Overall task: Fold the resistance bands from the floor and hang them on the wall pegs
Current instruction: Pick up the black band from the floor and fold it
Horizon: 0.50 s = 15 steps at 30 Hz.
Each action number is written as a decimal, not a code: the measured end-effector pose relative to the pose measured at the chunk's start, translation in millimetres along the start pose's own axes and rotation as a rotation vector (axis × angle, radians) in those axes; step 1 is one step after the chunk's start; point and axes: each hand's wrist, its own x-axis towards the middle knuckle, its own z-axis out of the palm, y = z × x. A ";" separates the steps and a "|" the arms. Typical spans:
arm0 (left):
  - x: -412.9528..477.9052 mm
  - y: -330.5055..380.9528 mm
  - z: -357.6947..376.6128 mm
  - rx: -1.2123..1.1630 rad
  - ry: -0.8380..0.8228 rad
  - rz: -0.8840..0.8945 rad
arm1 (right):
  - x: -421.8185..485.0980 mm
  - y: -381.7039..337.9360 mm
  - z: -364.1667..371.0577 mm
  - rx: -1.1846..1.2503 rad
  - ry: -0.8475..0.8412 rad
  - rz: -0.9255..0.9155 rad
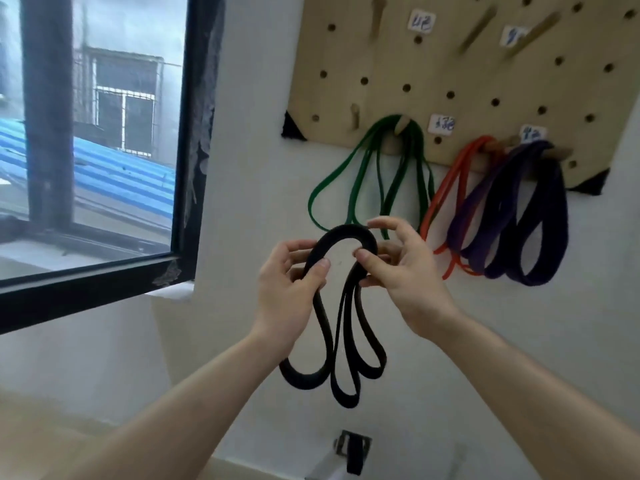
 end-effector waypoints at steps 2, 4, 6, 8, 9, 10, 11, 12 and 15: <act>20.6 13.4 5.1 0.048 -0.037 0.066 | 23.5 -19.3 -3.2 -0.045 0.019 -0.044; 41.6 26.6 11.3 0.095 -0.077 0.139 | 47.2 -38.6 -7.6 -0.083 0.029 -0.073; 62.9 39.0 17.8 0.138 -0.093 0.192 | 70.9 -56.9 -11.1 -0.116 0.016 -0.087; 83.4 51.1 22.9 0.163 -0.101 0.217 | 94.2 -73.7 -14.2 -0.154 0.009 -0.103; 93.2 56.5 24.5 0.177 -0.109 0.229 | 105.4 -81.8 -15.2 -0.174 0.008 -0.111; 102.5 61.6 25.6 0.201 -0.119 0.249 | 116.1 -89.8 -16.1 -0.195 0.005 -0.120; 111.7 65.9 26.6 0.234 -0.125 0.271 | 126.3 -97.6 -16.4 -0.215 -0.001 -0.129; 120.8 69.5 27.5 0.267 -0.122 0.291 | 136.0 -105.1 -16.4 -0.231 -0.010 -0.137; 146.7 81.3 33.9 0.364 -0.039 0.335 | 161.1 -125.5 -14.4 -0.299 -0.030 -0.146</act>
